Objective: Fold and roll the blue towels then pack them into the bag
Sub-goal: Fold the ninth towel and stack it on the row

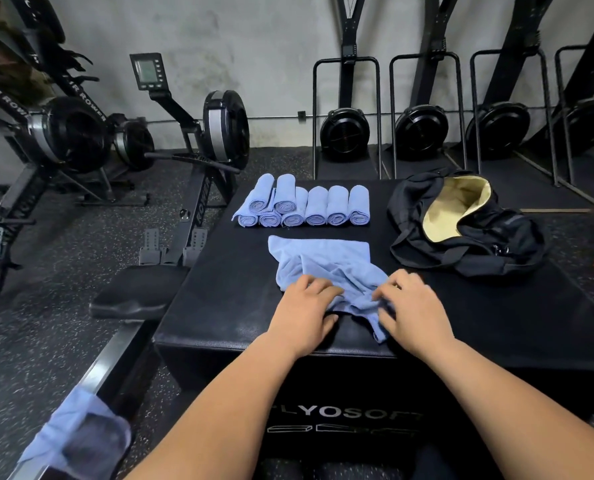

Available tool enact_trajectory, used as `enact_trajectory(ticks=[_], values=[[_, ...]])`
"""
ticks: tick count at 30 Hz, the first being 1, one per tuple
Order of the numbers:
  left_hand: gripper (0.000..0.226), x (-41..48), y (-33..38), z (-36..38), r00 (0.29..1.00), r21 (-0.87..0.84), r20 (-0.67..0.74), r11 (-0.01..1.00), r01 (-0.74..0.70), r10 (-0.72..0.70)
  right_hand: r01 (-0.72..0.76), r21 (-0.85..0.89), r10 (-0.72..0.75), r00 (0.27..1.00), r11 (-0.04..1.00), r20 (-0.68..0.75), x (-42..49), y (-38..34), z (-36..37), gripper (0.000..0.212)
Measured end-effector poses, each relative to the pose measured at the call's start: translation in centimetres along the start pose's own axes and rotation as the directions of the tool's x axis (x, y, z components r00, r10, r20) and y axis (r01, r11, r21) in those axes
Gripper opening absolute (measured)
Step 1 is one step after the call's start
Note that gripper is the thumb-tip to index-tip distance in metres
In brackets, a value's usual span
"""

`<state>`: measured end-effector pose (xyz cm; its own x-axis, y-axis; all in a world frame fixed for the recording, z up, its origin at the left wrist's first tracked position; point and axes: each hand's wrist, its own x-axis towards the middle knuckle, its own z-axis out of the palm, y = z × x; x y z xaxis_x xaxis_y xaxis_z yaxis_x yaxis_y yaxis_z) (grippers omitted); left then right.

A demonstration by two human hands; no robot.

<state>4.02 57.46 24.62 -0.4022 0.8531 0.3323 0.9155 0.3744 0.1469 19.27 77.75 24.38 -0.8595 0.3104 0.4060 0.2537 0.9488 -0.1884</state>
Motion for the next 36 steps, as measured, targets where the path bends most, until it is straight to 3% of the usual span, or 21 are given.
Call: enact_trajectory(ticks=[3, 6, 8, 10, 12, 19, 22, 27, 29, 33, 36], values=[[0.055, 0.3, 1.0, 0.4, 0.998, -0.048, -0.012, 0.997, -0.056, 0.056, 0.006, 0.087, -0.021, 0.985, 0.996, 0.172, -1.6, 0.0, 0.7, 0.035], [0.068, 0.4, 2.3, 1.1, 0.994, -0.086, 0.105, 0.996, -0.029, 0.038, -0.104, 0.267, 0.068, 0.988, 0.958, 0.138, -2.1, 0.8, 1.2, 0.033], [0.074, 0.4, 2.8, 1.3, 0.991, -0.058, 0.133, 0.998, 0.016, -0.008, -0.227, 0.425, 0.203, 0.974, 0.876, 0.102, -1.7, 1.1, 1.0, 0.026], [0.075, 0.6, 3.2, 1.4, 0.992, -0.050, 0.110, 0.996, 0.072, -0.066, -0.363, 0.584, 0.352, 0.926, 0.726, 0.138, -1.4, 1.4, 0.5, 0.019], [0.074, 0.8, 3.8, 1.6, 0.994, -0.042, 0.059, 0.994, 0.096, -0.094, -0.410, 0.674, 0.426, 0.892, 0.614, 0.153, -1.5, 1.6, 0.3, 0.016], [0.065, 2.1, 6.3, 4.5, 0.952, -0.222, -0.107, 0.940, 0.259, -0.288, -0.400, 0.651, 0.449, 0.888, 0.645, 0.100, -1.7, 2.0, 1.3, 0.007], [0.042, 2.7, 6.6, 5.4, 0.904, -0.377, -0.107, 0.858, 0.348, -0.414, -0.384, 0.683, 0.452, 0.888, 0.621, 0.088, -1.7, 2.1, 1.2, 0.005], [0.009, 3.5, 5.9, 5.2, 0.868, -0.582, -0.115, 0.741, 0.335, -0.483, -0.390, 0.706, 0.479, 0.874, 0.591, 0.082, -1.7, 2.2, 1.3, 0.002], [0.008, 3.6, 5.6, 4.7, 0.884, -0.589, -0.096, 0.742, 0.320, -0.457, -0.397, 0.707, 0.483, 0.871, 0.585, 0.090, -1.6, 2.1, 1.3, 0.001], [0.035, 3.4, 6.1, 4.1, 0.925, -0.539, -0.037, 0.787, 0.301, -0.379, -0.391, 0.694, 0.458, 0.884, 0.605, 0.098, -1.6, 2.0, 1.2, 0.002], [0.028, 3.3, 6.3, 4.6, 0.907, -0.532, 0.008, 0.766, 0.361, -0.422, -0.386, 0.669, 0.424, 0.898, 0.635, 0.116, -1.7, 1.9, 0.9, 0.009]])
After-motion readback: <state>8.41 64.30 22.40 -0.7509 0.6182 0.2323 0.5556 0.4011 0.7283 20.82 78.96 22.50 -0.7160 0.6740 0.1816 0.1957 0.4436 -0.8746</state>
